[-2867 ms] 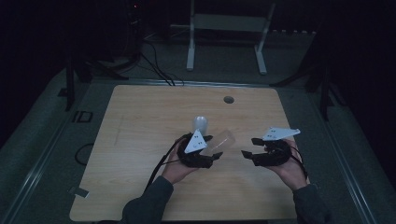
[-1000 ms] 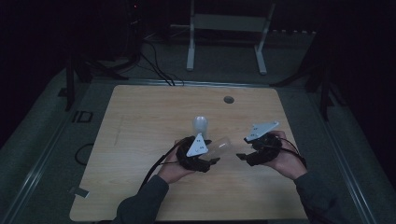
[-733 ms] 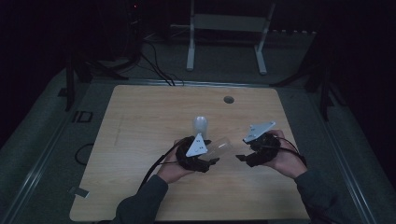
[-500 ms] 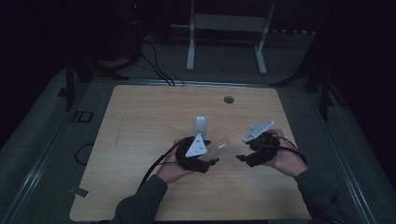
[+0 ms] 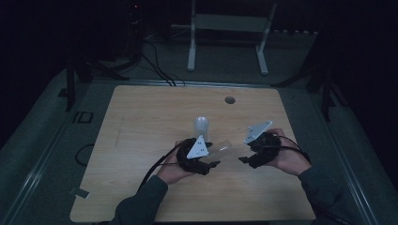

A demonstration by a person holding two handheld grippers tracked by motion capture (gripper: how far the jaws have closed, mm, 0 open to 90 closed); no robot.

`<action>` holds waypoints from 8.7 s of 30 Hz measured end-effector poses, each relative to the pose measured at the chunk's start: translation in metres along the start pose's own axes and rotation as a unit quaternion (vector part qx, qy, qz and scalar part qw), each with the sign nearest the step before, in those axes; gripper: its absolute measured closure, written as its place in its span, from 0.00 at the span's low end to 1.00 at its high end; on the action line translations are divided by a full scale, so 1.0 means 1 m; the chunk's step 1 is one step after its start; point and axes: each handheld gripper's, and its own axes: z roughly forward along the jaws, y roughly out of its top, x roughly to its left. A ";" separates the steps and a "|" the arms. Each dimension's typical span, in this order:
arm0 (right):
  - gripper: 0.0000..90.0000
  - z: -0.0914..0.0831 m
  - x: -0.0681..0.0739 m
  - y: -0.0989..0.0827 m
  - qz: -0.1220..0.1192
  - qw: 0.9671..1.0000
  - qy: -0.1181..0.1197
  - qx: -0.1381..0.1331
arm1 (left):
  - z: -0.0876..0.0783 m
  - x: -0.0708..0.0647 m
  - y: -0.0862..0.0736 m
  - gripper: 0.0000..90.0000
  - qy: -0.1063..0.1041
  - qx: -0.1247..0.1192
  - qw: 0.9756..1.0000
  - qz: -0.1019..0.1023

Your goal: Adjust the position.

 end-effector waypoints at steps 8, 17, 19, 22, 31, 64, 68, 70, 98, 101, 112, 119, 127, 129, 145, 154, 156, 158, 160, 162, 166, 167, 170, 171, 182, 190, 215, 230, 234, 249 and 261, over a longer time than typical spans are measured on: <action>0.39 -0.002 0.000 0.003 -0.011 1.000 0.005 0.012 | 0.001 -0.002 0.000 0.36 -0.005 0.003 1.000 0.005; 0.38 0.000 0.002 0.006 -0.025 0.999 0.013 0.029 | 0.003 -0.005 0.000 0.36 -0.012 0.010 1.000 0.014; 0.38 0.000 0.002 0.007 -0.027 0.999 0.014 0.031 | 0.003 -0.005 0.000 0.36 -0.015 0.012 1.000 0.015; 0.38 0.000 0.003 0.008 -0.030 0.999 0.017 0.034 | 0.004 -0.006 0.000 0.36 -0.020 0.014 1.000 0.018; 0.38 0.001 0.006 0.013 -0.043 0.998 0.022 0.042 | 0.005 -0.009 0.002 0.36 -0.036 0.022 0.999 0.024; 0.35 0.012 0.020 0.019 -0.096 0.990 0.070 0.080 | 0.011 -0.016 0.006 0.36 -0.077 0.046 0.995 0.052; 0.35 0.014 0.020 0.020 -0.099 0.989 0.070 0.088 | 0.012 -0.016 0.006 0.36 -0.082 0.047 0.994 0.053; 0.35 0.014 0.021 0.020 -0.100 0.989 0.071 0.088 | 0.012 -0.017 0.005 0.36 -0.083 0.048 0.994 0.055; 0.38 0.026 0.029 0.022 -0.115 0.985 0.085 0.094 | 0.016 -0.028 0.015 0.36 -0.082 0.035 0.993 0.077; 0.39 0.028 0.030 0.022 -0.117 0.985 0.087 0.097 | 0.016 -0.029 0.016 0.36 -0.081 0.030 0.993 0.074; 0.45 0.028 0.030 0.019 -0.112 0.986 0.084 0.093 | 0.019 -0.030 0.016 0.30 -0.076 0.032 0.994 0.069; 0.46 0.029 0.030 0.017 -0.105 0.987 0.078 0.091 | 0.018 -0.027 0.015 0.25 -0.078 0.019 0.996 0.050; 0.46 0.030 0.027 0.011 -0.093 0.989 0.072 0.089 | 0.010 -0.021 0.016 0.25 -0.063 -0.001 0.998 0.032; 0.46 0.030 0.026 0.010 -0.092 0.989 0.071 0.089 | 0.010 -0.021 0.016 0.25 -0.063 -0.001 0.998 0.032; 0.46 0.032 0.017 -0.002 -0.044 0.995 0.032 0.088 | 0.002 -0.012 0.016 0.27 -0.037 -0.023 0.999 0.014; 0.46 0.030 0.010 -0.009 -0.013 0.997 0.009 0.075 | 0.001 -0.009 0.017 0.29 -0.022 -0.023 0.999 0.004; 0.46 0.029 0.010 -0.011 -0.004 0.997 0.005 0.074 | 0.001 -0.008 0.017 0.29 -0.020 -0.025 0.999 0.001; 0.46 0.028 0.008 -0.013 0.004 0.998 0.000 0.068 | 0.001 -0.007 0.017 0.30 -0.019 -0.026 0.999 -0.002; 0.46 0.027 0.007 -0.015 0.011 0.998 -0.006 0.065 | 0.001 -0.007 0.017 0.30 -0.015 -0.025 1.000 -0.003; 0.46 0.026 0.006 -0.017 0.023 0.998 -0.012 0.059 | 0.001 -0.007 0.017 0.30 -0.009 -0.023 1.000 -0.007; 0.46 0.024 0.005 -0.020 0.039 0.998 -0.019 0.046 | 0.002 -0.005 0.018 0.32 -0.002 -0.026 1.000 -0.017; 0.46 0.024 0.005 -0.021 0.043 0.998 -0.021 0.044 | 0.001 -0.005 0.018 0.32 -0.002 -0.026 0.999 -0.018; 0.46 0.024 0.004 -0.023 0.051 0.997 -0.027 0.042 | 0.002 -0.005 0.018 0.32 0.003 -0.026 0.999 -0.019; 0.46 0.023 0.004 -0.023 0.055 0.997 -0.030 0.040 | 0.002 -0.005 0.019 0.33 0.007 -0.023 1.000 -0.018; 0.46 0.023 0.003 -0.027 0.096 0.994 -0.055 0.018 | 0.002 -0.005 0.019 0.33 0.011 -0.022 0.999 -0.021; 0.46 0.022 0.002 -0.034 0.129 0.989 -0.071 -0.001 | 0.003 -0.006 0.019 0.34 0.014 -0.019 1.000 -0.021; 0.46 0.020 0.003 -0.053 0.197 0.970 -0.119 -0.075 | 0.003 -0.007 0.019 0.35 0.014 -0.019 0.999 -0.025; 0.46 0.023 0.008 -0.055 0.211 0.963 -0.132 -0.103 | 0.004 -0.007 0.018 0.35 0.013 -0.019 0.999 -0.028; 0.46 0.022 0.009 -0.055 0.214 0.961 -0.136 -0.111 | 0.004 -0.007 0.018 0.35 0.012 -0.021 0.999 -0.031; 0.46 0.024 0.012 -0.058 0.222 0.954 -0.153 -0.129 | 0.005 -0.007 0.018 0.35 0.010 -0.020 0.999 -0.034; 0.46 0.024 0.015 -0.057 0.227 0.948 -0.165 -0.148 | 0.006 -0.008 0.021 0.35 0.012 -0.024 0.999 -0.035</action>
